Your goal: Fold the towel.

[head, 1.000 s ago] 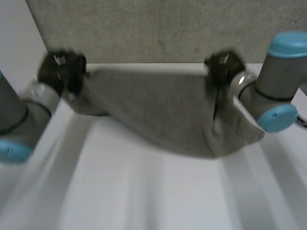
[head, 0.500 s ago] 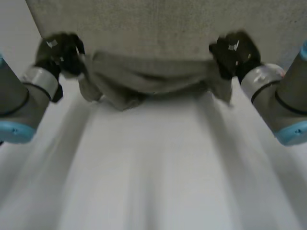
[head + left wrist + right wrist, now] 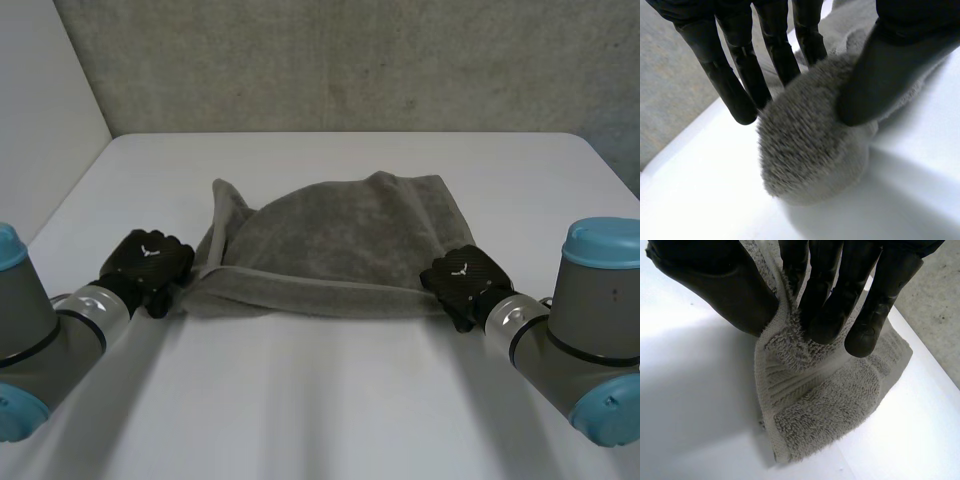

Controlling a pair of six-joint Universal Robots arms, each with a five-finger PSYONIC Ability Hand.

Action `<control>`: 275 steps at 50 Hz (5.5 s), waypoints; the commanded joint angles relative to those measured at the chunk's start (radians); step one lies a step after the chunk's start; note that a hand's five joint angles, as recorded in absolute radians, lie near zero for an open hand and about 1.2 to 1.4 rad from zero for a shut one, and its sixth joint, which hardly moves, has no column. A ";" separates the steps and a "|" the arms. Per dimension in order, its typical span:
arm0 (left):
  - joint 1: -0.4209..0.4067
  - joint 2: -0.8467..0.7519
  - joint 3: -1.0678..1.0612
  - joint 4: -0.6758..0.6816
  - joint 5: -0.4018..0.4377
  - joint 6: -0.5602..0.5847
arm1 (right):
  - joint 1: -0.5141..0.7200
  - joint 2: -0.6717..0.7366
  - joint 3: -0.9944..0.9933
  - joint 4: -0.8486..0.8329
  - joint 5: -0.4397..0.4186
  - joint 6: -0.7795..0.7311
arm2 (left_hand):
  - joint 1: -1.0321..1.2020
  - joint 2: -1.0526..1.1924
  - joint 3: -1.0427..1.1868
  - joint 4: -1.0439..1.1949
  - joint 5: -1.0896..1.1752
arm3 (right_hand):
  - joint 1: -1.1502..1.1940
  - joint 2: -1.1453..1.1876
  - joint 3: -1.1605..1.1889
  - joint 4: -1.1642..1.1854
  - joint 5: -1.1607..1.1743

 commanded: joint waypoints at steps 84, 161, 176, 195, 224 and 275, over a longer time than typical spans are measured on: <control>-0.104 -0.064 0.036 0.101 -0.344 -0.076 | -0.079 -0.012 -0.022 0.077 0.007 0.031 | 0.321 0.309 0.307 0.318 0.136 | -0.597 -0.606 -0.607 -0.614 -0.616; -0.043 -0.147 0.891 0.038 -0.197 -0.147 | -0.001 -0.044 -0.660 -0.176 0.176 -0.340 | 0.321 0.309 0.307 0.318 0.136 | 0.075 0.066 0.064 0.058 0.055; -0.035 -0.162 0.373 0.017 -0.128 -0.136 | -0.015 -0.041 -0.253 -0.009 0.110 -0.325 | 0.321 0.309 0.307 0.318 0.136 | 0.075 0.066 0.064 0.058 0.055; 0.037 0.327 -0.133 0.098 -0.035 0.085 | -0.110 -0.580 0.109 0.117 0.066 -0.276 | 0.321 0.309 0.307 0.318 0.136 | 0.075 0.066 0.064 0.058 0.055; -0.041 -0.335 0.528 0.006 -0.134 0.251 | -0.064 0.133 -0.439 0.183 0.136 -0.277 | 0.321 0.309 0.307 0.318 0.136 | 0.075 0.066 0.064 0.058 0.055; -0.081 -0.172 0.383 0.098 -0.173 -0.054 | -0.030 -0.005 -0.300 0.002 0.174 -0.009 | -0.879 -0.891 -0.894 -0.882 -1.064 | -1.147 -1.156 -1.158 -1.164 -1.166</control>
